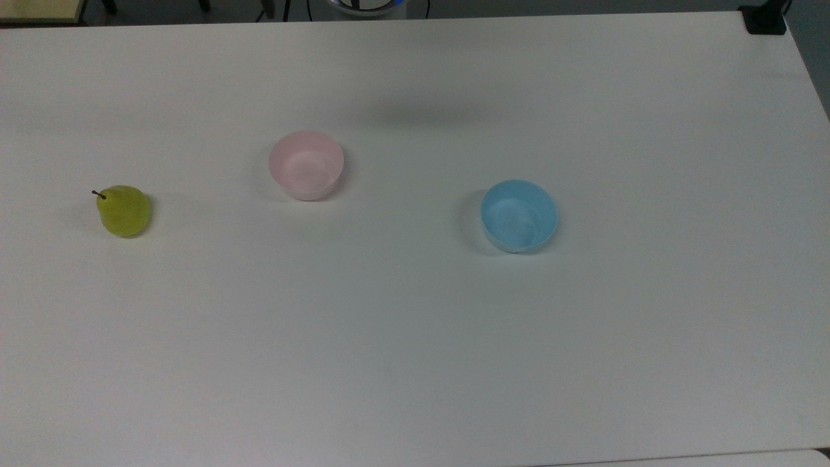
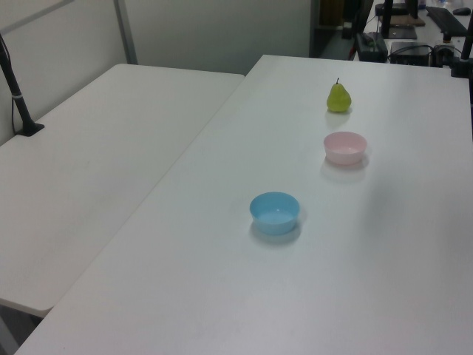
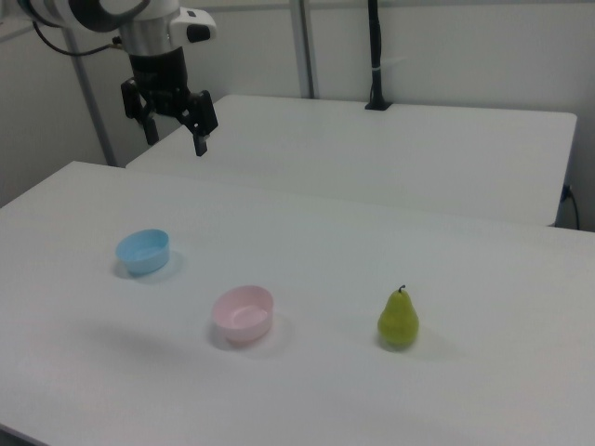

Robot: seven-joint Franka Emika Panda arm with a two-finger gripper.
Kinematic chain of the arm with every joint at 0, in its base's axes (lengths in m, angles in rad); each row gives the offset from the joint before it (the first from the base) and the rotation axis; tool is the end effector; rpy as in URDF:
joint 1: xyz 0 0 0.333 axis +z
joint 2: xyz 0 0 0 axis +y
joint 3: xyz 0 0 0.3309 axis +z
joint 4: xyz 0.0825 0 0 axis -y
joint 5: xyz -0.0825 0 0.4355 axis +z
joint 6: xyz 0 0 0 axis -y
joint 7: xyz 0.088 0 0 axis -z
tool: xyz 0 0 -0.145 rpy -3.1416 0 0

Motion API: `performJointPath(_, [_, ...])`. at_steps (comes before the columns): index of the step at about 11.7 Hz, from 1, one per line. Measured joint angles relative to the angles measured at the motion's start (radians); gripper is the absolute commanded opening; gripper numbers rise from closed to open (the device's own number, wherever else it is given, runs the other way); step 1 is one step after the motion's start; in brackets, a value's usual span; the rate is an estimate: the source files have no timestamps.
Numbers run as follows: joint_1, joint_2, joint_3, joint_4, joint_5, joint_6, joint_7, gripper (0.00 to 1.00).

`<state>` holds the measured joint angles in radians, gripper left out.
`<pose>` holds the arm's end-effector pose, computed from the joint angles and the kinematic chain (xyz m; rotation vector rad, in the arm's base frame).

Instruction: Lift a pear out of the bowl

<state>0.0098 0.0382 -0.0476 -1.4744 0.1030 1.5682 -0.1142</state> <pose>0.6210 -0.0080 0.6291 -3.0410 -0.1211 -0.0961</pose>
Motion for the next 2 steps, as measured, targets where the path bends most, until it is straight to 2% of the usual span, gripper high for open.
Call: performJointPath(2, [0.022,0.003,-0.001,-0.032,0.000,0.025,0.000,1.00])
